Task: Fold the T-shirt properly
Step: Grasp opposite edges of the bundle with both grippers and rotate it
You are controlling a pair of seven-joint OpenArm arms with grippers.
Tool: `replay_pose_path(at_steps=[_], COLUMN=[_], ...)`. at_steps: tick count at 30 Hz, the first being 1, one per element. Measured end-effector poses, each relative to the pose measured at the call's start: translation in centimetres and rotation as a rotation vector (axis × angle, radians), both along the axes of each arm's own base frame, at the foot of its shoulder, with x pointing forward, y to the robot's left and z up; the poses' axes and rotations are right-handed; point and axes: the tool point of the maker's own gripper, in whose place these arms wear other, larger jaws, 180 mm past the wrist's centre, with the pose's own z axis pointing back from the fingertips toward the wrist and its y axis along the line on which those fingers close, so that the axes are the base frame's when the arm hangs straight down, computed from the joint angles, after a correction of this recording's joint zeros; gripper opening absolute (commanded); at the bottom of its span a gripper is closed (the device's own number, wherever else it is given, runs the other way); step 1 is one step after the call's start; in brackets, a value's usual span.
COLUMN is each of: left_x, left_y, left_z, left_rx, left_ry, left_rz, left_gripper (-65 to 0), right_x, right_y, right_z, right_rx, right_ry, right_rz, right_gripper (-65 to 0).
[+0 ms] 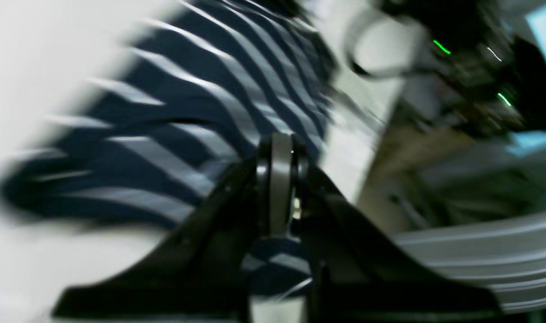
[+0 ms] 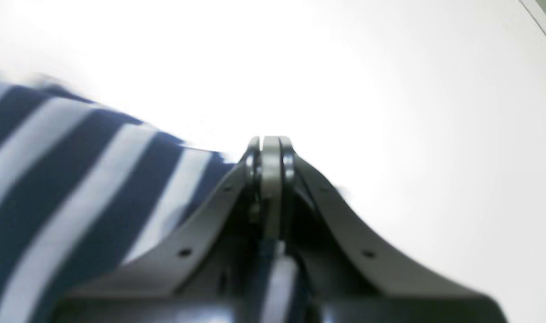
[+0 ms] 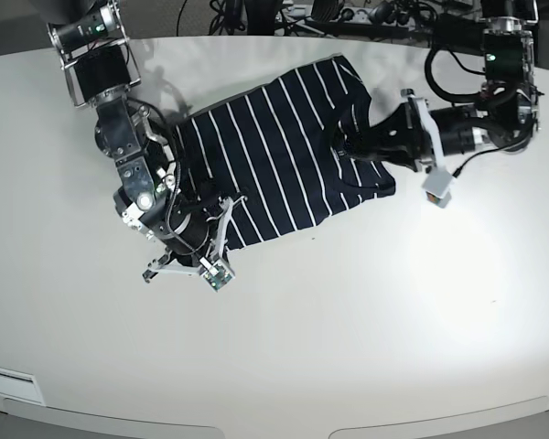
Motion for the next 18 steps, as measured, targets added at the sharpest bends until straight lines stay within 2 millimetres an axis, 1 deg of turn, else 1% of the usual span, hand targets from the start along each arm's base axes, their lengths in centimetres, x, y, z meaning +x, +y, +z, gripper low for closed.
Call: replay_pose_path(at_steps=[2, 5, 7, 9, 11, 13, 16, 18], left_x=[-0.7, -1.6, -2.0, -2.3, -2.5, -2.4, -2.5, -2.0], left_y=[-1.6, -3.5, -4.3, -5.1, -5.1, -4.5, -3.7, -2.9], left_z=[-1.4, -2.6, -3.7, -4.7, -6.0, -7.2, -7.8, -8.1], left_rx=[0.030, 0.048, 0.094, 0.137, 0.211, 0.273, 0.305, 0.319], left_ry=[0.018, 0.032, 0.034, 0.028, 0.020, 0.006, -0.008, -0.023], left_rz=[-0.036, -0.072, -0.093, -0.106, -0.117, -0.099, -0.092, -0.077], left_gripper=[-65.0, -65.0, -65.0, -65.0, -65.0, -65.0, -65.0, -65.0], right_x=[1.0, 1.9, 1.9, 1.4, 0.8, -0.1, -1.5, -2.0], right_y=[-0.8, -1.8, -2.3, -3.2, -4.3, -5.0, -6.0, -6.8], right_z=[-0.1, 0.1, -0.2, -0.9, -1.7, -2.3, -3.5, -3.9], right_rx=[-0.002, -0.016, -0.015, -0.015, -0.024, -0.012, -0.008, 0.008], right_ry=[0.016, 0.023, 0.045, 0.081, 0.121, 0.163, 0.218, 0.231], right_rz=[0.006, 0.024, 0.045, 0.066, 0.075, 0.072, 0.077, 0.049], right_gripper=[-65.0, -65.0, -65.0, -65.0, -65.0, -65.0, -65.0, -65.0])
